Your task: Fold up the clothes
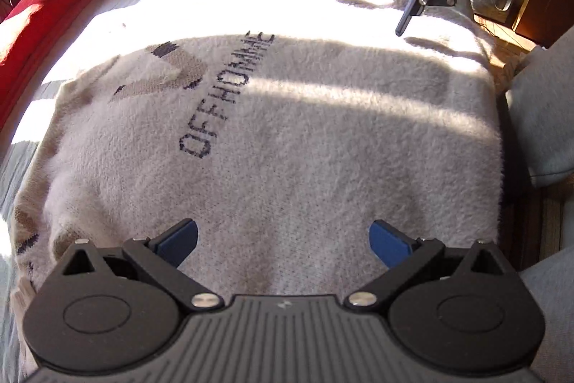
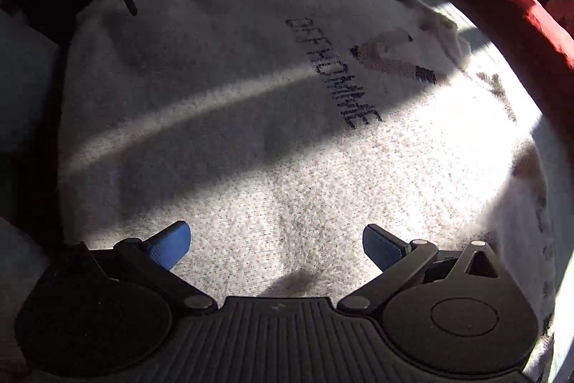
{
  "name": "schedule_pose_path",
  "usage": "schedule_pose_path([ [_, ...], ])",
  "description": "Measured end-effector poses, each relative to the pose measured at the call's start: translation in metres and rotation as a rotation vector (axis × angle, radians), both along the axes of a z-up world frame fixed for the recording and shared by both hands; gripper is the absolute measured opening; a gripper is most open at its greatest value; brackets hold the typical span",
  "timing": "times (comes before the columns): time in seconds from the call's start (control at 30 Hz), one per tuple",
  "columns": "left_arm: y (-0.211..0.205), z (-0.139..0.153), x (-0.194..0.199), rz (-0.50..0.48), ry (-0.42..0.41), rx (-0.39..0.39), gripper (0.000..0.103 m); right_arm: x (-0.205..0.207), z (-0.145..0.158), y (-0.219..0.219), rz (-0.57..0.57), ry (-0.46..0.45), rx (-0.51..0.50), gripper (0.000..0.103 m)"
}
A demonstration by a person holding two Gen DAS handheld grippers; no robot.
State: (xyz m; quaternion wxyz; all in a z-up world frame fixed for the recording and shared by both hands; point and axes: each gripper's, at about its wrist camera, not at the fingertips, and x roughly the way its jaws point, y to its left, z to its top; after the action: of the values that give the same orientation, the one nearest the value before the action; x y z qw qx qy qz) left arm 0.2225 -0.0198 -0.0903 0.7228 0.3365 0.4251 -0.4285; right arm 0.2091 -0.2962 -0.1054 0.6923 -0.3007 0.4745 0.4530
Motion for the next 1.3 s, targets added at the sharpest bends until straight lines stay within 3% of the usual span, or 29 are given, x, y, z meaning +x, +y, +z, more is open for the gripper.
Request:
schedule_pose_path([
  [0.13,0.006,-0.026,0.027,0.05,0.044,0.051,0.102,0.021,-0.001,0.002,-0.074,0.008,0.031,0.103],
  [0.2,0.028,-0.039,0.033,0.116,0.139,0.051,0.102,0.027,-0.002,-0.002,-0.112,0.015,0.038,0.103],
  [0.3,0.054,-0.04,0.031,0.233,0.187,0.013,0.102,0.014,-0.001,-0.019,-0.143,0.015,0.013,0.103],
  [0.4,0.053,-0.036,0.014,0.218,0.143,0.075,0.102,0.001,0.002,-0.026,-0.141,-0.009,-0.017,0.103],
  [0.47,0.052,-0.029,0.009,0.237,0.155,0.088,0.102,-0.003,0.006,-0.02,-0.139,-0.026,-0.057,0.103],
  [0.57,0.039,-0.013,-0.005,0.173,0.114,0.042,0.102,-0.006,0.022,-0.003,-0.122,-0.044,-0.03,0.103],
  [0.7,0.007,-0.018,-0.018,0.053,0.107,0.001,0.102,-0.015,0.017,0.026,-0.022,-0.028,0.012,0.103],
  [0.8,0.005,-0.034,-0.029,0.011,0.157,0.029,0.102,-0.023,0.01,0.043,0.049,-0.018,0.035,0.103],
  [0.97,0.033,-0.041,-0.049,0.088,0.199,0.069,0.102,-0.037,-0.003,0.025,0.065,-0.024,0.013,0.103],
  [1.13,0.033,-0.032,-0.049,0.138,0.218,0.121,0.102,-0.038,-0.001,0.027,0.042,-0.011,-0.036,0.103],
  [1.3,0.027,-0.009,-0.017,0.23,0.182,0.041,0.102,-0.029,0.005,0.039,0.035,0.021,-0.1,0.103],
])
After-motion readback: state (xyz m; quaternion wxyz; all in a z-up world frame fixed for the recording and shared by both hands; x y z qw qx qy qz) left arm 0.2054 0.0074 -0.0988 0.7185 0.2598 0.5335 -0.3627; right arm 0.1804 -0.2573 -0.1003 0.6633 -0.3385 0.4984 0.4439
